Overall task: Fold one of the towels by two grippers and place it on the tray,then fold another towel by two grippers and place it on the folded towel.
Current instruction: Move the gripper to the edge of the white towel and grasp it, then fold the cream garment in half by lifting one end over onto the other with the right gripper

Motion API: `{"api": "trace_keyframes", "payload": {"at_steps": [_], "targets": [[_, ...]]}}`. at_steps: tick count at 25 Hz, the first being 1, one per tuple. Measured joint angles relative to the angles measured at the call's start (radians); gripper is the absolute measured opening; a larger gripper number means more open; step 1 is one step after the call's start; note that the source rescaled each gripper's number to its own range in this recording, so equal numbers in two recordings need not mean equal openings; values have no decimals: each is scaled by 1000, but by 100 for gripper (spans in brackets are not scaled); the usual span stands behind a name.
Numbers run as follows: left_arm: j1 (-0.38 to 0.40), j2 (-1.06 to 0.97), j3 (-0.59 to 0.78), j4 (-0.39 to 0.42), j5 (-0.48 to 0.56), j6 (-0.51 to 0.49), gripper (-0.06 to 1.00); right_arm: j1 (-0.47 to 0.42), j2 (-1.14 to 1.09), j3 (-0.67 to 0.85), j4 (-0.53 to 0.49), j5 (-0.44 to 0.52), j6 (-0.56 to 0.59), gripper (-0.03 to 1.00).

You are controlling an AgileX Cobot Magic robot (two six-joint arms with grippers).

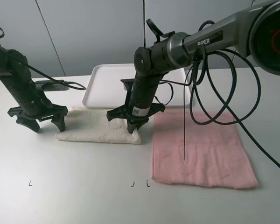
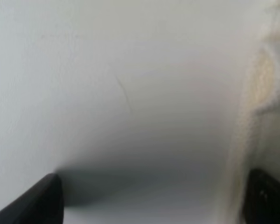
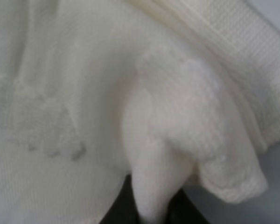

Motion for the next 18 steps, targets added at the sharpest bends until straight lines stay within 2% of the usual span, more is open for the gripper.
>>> {"api": "trace_keyframes", "payload": {"at_steps": [12,18], "targets": [[-2,0,0,0,0,-2,99,0,-74,0,11,26,-45,4],[-2,0,0,0,0,-2,99,0,-106,0,124,57,-129,4]]}}
